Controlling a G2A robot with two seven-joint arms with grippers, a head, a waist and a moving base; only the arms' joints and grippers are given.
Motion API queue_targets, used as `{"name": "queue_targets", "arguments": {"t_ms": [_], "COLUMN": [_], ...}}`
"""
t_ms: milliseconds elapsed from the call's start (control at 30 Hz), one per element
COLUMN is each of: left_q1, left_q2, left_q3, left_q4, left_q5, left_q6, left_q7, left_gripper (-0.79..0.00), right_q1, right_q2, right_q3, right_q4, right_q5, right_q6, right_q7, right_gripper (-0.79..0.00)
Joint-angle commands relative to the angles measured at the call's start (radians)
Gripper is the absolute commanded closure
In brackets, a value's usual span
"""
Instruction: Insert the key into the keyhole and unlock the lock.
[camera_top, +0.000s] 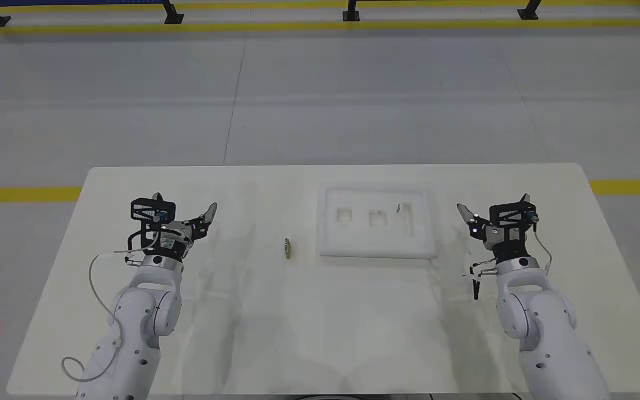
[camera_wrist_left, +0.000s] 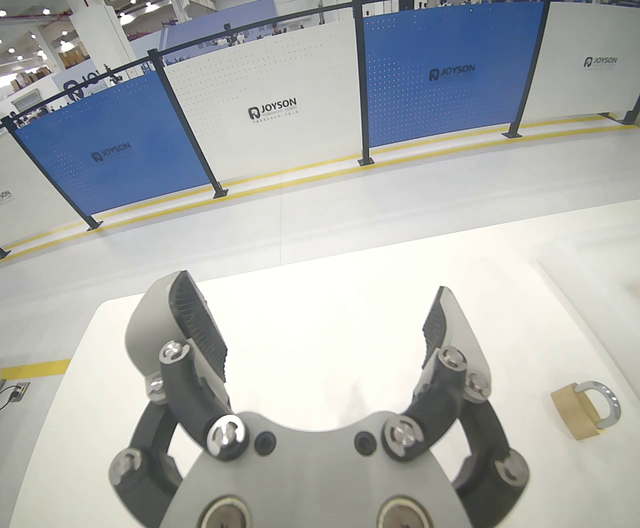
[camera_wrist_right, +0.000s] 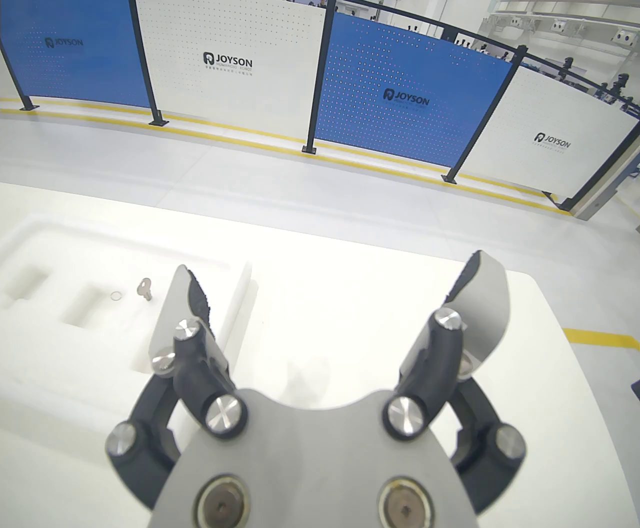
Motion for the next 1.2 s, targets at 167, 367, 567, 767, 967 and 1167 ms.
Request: {"name": "queue_targets", "arguments": {"t_ms": [167, 367, 567, 767, 967, 1167], "left_q1": [0.0, 0.0, 0.0, 0.0, 0.0, 0.0], "left_q2": [0.0, 0.0, 0.0, 0.0, 0.0, 0.0], "left_q3": [0.0, 0.0, 0.0, 0.0, 0.0, 0.0], "left_q4": [0.0, 0.0, 0.0, 0.0, 0.0, 0.0], "left_q5": [0.0, 0.0, 0.0, 0.0, 0.0, 0.0], "left_q6": [0.0, 0.0, 0.0, 0.0, 0.0, 0.0], "left_q7": [0.0, 0.0, 0.0, 0.0, 0.0, 0.0], "left_gripper": [-0.784, -0.785, -0.785, -0.785, -0.785, -0.785], "right_q1": [0.0, 0.0, 0.006, 0.031, 0.106, 0.234], "right_q2": [0.0, 0.0, 0.0, 0.001, 0.009, 0.013], "right_q3": [0.0, 0.0, -0.001, 0.015, 0.031, 0.024], "right_q4": [0.0, 0.0, -0.004, -0.041, -0.13, -0.156], "right_q5": [0.0, 0.0, 0.003, 0.035, 0.113, 0.343], "right_q6": [0.0, 0.0, -0.007, -0.066, -0.154, -0.18], "right_q7": [0.0, 0.0, 0.002, 0.087, 0.438, 0.814], "right_gripper": [-0.785, -0.784, -0.785, -0.785, -0.785, -0.785]}}
